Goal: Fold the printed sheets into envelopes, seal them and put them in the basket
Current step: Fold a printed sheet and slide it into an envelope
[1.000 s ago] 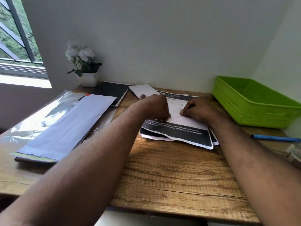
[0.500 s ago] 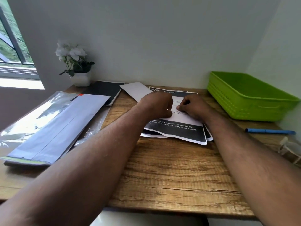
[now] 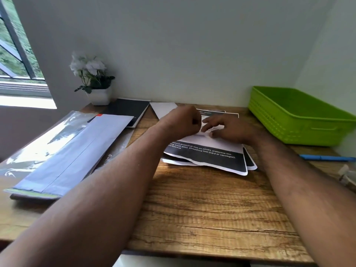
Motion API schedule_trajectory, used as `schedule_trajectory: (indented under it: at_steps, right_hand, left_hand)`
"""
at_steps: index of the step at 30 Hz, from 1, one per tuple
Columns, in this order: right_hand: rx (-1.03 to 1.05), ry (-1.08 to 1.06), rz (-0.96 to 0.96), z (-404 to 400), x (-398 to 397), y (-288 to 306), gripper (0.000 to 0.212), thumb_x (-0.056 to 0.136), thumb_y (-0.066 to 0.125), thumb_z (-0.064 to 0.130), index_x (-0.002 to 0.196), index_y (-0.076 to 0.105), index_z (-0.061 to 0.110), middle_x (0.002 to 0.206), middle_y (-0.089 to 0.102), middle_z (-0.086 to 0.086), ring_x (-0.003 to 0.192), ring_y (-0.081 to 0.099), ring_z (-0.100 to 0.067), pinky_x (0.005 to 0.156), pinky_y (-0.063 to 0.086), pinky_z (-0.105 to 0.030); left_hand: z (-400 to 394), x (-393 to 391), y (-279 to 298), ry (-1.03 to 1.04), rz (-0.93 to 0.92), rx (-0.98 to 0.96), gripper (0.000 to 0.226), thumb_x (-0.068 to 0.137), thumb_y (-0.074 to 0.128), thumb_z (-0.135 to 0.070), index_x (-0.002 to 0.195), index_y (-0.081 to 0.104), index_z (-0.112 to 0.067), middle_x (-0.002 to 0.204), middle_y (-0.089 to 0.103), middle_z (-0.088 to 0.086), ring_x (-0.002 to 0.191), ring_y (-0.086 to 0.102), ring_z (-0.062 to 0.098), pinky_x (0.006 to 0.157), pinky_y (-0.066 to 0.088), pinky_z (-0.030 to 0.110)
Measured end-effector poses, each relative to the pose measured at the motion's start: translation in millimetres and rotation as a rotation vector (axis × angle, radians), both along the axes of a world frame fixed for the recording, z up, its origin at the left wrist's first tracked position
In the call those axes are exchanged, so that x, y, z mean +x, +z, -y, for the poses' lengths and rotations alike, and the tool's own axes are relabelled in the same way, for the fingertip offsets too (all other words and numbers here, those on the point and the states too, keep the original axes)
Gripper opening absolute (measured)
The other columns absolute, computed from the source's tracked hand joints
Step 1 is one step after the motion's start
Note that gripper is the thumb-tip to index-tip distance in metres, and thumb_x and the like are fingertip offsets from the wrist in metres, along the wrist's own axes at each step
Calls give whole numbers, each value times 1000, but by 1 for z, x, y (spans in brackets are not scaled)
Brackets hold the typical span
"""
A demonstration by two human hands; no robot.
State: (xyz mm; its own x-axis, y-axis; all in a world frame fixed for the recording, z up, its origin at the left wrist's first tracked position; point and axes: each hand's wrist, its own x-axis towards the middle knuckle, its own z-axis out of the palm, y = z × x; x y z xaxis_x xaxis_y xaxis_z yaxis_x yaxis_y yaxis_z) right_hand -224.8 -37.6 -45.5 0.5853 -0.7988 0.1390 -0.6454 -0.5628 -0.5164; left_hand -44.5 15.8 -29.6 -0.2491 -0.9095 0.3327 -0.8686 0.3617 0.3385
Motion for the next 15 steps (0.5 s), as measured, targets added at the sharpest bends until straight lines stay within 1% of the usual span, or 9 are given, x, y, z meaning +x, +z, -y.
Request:
schedule_trajectory:
  at_steps: [3,5,6,7,8,10,12,13,15]
  right_hand:
    - [-107,-82,92,-2,-4,5,37,83,69,8,118,65,20,120,53,12,112,45,-1,78,26,6]
    - [-175,-97,107,-3,-5,5,46,82,72,12,125,60,21,120,53,11,110,46,-2,76,25,9]
    - [-208,-99,110,-4,-4,4,50,81,73,12,128,58,21,124,54,8,112,47,-5,81,26,6]
    - [-249,-106,124,-2,-3,1,56,79,75,13,131,55,20,131,53,4,117,48,-9,89,28,-1]
    - [-287,-114,146,0,-2,-1,62,78,76,13,134,52,19,137,51,-1,123,47,-15,97,28,-9]
    - [-348,-141,207,7,-3,-5,74,76,78,16,141,42,19,145,43,-7,133,41,-22,109,27,-22]
    - [-404,-236,352,14,-5,-7,82,74,80,19,144,37,20,146,41,-9,135,39,-25,112,31,-35]
    - [-435,-297,442,16,-7,-7,82,73,80,20,144,37,20,146,42,-9,134,39,-26,111,33,-40]
    - [-502,-407,543,18,-11,-7,76,76,76,24,143,39,23,147,41,-8,136,38,-26,110,33,-47]
  left_hand:
    - [-4,5,10,37,-213,-157,26,85,54,-4,97,76,-10,91,68,3,83,62,19,79,51,27]
    - [-6,7,14,27,-274,-244,30,82,50,-8,98,76,-12,87,58,-2,81,56,18,79,48,31]
    - [-7,8,14,11,-286,-279,32,78,49,-12,94,77,-12,85,56,-3,80,56,18,78,48,35]
    - [-9,7,14,-2,-312,-317,32,73,50,-14,90,77,-12,83,56,-2,78,58,18,75,48,37]
    - [-10,5,15,-19,-392,-356,31,71,51,-15,86,77,-10,81,57,-2,77,59,17,71,49,35]
    - [-17,0,25,-92,-748,-419,24,71,57,-9,86,75,-3,78,59,-3,72,59,9,63,47,25]
    - [-23,2,41,-170,-1159,-444,12,75,65,-2,85,72,-3,72,64,-4,65,57,3,61,45,19]
    - [-23,8,47,-166,-1309,-440,10,78,67,-1,83,72,-8,69,67,-5,63,57,4,61,46,20]
    - [-16,26,46,-61,-1492,-396,16,81,70,-4,79,75,-19,71,71,-5,65,59,9,65,51,28]
